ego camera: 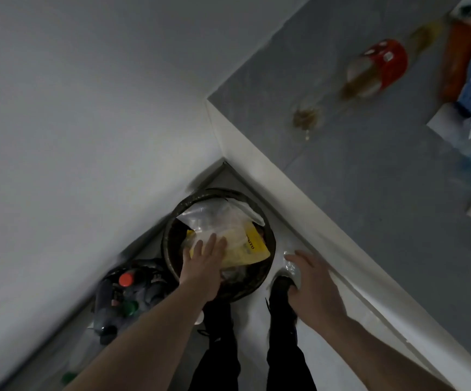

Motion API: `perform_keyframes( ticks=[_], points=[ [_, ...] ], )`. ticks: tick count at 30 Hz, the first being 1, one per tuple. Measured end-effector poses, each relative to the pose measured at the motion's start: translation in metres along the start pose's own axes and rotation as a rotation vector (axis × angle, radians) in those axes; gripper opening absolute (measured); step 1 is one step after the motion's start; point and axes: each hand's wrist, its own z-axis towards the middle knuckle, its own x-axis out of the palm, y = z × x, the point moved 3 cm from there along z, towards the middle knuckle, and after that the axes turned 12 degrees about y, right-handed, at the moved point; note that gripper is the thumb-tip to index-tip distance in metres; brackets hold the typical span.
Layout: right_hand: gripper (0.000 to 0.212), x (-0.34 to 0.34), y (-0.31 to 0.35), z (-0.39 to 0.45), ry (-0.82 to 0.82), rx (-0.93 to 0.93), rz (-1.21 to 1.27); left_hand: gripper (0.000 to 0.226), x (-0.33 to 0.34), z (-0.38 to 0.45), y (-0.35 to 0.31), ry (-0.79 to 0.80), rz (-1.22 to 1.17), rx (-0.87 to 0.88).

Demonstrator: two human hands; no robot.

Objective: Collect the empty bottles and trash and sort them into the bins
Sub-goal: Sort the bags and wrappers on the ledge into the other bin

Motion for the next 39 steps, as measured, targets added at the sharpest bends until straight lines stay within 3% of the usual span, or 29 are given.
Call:
perform_keyframes(
  ticks=[7,12,20,26,31,39],
  points=[
    [0.059,0.004,-0.002,0.004,0.042,-0.032,-0.023,0.107,-0.005,0.046,-0.005,0.144,0.164,-0.139],
    [0.063,-0.020,0.006,-0.022,0.081,-0.001,-0.051,0.111,-0.030,0.014,-0.011,0.163,0.127,-0.200],
    [0.072,-0.078,0.055,-0.111,0.138,-0.012,-0.042,0.093,-0.079,-0.153,-0.020,-0.037,-0.014,0.060],
    [0.078,-0.122,0.095,-0.212,0.138,-0.005,-0.158,0.085,-0.124,-0.314,-0.044,-0.149,-0.103,0.070],
    [0.081,-0.153,0.112,-0.302,0.090,0.009,-0.260,0.085,-0.156,-0.413,-0.066,-0.187,-0.197,0.064],
    [0.084,-0.168,0.112,-0.411,-0.076,0.120,-0.230,0.072,-0.189,-0.507,-0.080,-0.282,-0.083,0.209]
  ],
)
